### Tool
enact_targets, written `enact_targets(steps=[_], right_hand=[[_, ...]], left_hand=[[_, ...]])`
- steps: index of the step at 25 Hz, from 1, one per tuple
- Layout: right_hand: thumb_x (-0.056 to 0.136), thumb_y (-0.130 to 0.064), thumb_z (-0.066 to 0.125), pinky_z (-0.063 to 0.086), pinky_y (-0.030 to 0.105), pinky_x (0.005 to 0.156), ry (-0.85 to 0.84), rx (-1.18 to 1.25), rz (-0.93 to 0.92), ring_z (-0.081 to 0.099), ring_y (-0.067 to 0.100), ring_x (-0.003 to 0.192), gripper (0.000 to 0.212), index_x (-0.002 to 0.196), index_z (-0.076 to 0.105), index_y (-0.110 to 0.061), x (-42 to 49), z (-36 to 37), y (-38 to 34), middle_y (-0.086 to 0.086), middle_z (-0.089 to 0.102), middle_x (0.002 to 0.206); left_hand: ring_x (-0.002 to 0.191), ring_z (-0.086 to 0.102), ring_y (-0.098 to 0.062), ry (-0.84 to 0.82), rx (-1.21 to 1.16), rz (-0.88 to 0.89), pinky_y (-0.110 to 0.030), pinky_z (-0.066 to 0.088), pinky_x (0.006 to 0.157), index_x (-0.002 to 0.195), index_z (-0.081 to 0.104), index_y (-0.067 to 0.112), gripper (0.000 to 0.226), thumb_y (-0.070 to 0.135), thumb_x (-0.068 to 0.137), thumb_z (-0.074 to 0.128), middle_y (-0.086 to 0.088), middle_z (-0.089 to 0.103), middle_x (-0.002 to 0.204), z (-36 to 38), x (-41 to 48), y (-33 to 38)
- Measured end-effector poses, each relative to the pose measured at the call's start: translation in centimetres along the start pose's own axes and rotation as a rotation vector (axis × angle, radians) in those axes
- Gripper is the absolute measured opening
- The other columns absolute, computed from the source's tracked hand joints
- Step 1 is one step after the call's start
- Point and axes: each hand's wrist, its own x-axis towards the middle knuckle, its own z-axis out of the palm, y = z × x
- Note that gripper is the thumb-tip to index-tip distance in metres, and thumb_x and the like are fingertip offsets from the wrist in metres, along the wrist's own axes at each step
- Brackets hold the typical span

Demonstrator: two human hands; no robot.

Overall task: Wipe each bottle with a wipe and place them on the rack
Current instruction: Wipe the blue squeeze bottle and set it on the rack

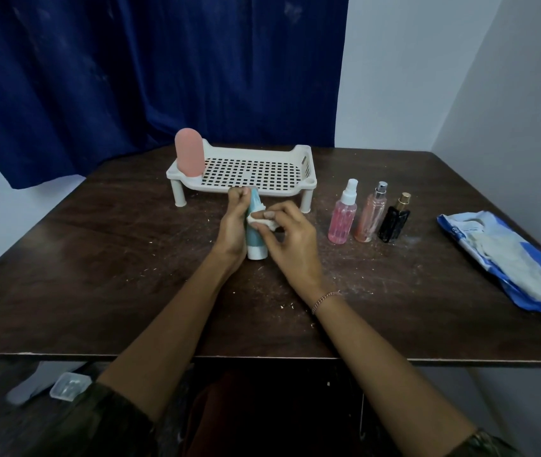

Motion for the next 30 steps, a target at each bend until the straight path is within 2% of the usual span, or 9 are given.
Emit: enact_targets(steps=[4,8,12,14,20,23,26,30], right_hand=[[0.082,-0.008,0.068,0.046,0.009,0.074,0.101,0.012,0.102,0.056,0.002,0.086,0.016,0.096,0.068,-0.001,0.3,-0.2,0.4,0.006,0.062,0.092],[0.082,-0.006,0.068,0.043,0.006,0.076,0.050,0.013,0.049,0.054,0.001,0.086,0.016,0.096,0.067,0.001,0.0,-0.2,0.2,0.007,0.061,0.093],[0.084,-0.004,0.064,0.050,0.024,0.081,-0.060,-0.058,-0.091,0.057,0.015,0.090,0.014,0.097,0.067,-0.001,-0.4,-0.1,-0.1,0.009,0.058,0.095],[0.085,-0.005,0.063,0.052,0.030,0.081,-0.057,-0.087,-0.101,0.058,0.019,0.090,0.015,0.099,0.067,-0.001,-0.3,0.0,-0.1,0.010,0.058,0.095],[0.084,-0.005,0.064,0.051,0.020,0.081,0.091,0.054,0.037,0.056,0.006,0.091,0.015,0.098,0.068,-0.001,0.1,-0.5,-0.4,0.006,0.059,0.096],[0.083,-0.005,0.066,0.052,0.024,0.080,0.167,0.126,0.134,0.058,0.007,0.092,0.016,0.098,0.068,-0.002,0.7,-0.8,-0.2,0.004,0.060,0.096],[0.083,-0.005,0.066,0.052,0.025,0.083,0.116,0.110,0.057,0.057,0.008,0.095,0.017,0.100,0.067,-0.002,0.5,-1.1,-0.5,0.006,0.060,0.097],[0.083,-0.002,0.065,0.045,0.018,0.091,0.029,0.031,-0.080,0.052,0.007,0.099,0.018,0.101,0.066,0.001,0.2,-1.1,-1.1,0.012,0.057,0.099]], left_hand=[[0.071,0.046,-0.005,-0.059,-0.036,0.002,-0.015,0.046,0.064,0.080,0.035,0.015,0.023,0.012,0.101,0.027,0.001,0.043,0.084,0.5,-0.3,0.0],[0.068,0.045,-0.004,-0.041,-0.040,0.000,-0.014,0.045,0.060,0.080,0.036,0.016,0.023,0.012,0.101,0.027,0.001,0.042,0.081,0.4,-0.3,0.2],[0.064,0.043,-0.002,0.002,0.024,0.024,-0.014,0.043,0.057,0.078,0.036,0.016,0.024,0.011,0.101,0.029,0.002,0.039,0.077,0.3,-0.4,0.3],[0.063,0.044,-0.002,-0.022,0.045,0.049,-0.015,0.042,0.058,0.078,0.036,0.015,0.025,0.012,0.101,0.029,0.001,0.040,0.077,0.3,-0.4,0.3],[0.064,0.052,0.004,-0.158,0.059,0.114,-0.013,0.044,0.061,0.081,0.039,0.013,0.020,0.010,0.100,0.032,0.011,0.055,0.072,0.7,-0.7,0.4],[0.070,0.050,-0.003,-0.211,0.119,0.130,-0.017,0.043,0.066,0.083,0.041,0.015,0.015,0.015,0.097,0.036,0.002,0.050,0.080,0.6,-0.6,0.3],[0.073,0.049,-0.006,-0.207,0.142,0.159,-0.018,0.044,0.068,0.083,0.045,0.016,0.013,0.015,0.093,0.036,-0.001,0.049,0.082,0.5,-0.5,0.0],[0.079,0.057,-0.002,-0.178,0.176,0.185,-0.018,0.047,0.075,0.089,0.051,0.012,0.023,0.005,0.099,0.032,-0.001,0.055,0.088,0.7,-0.6,0.0]])
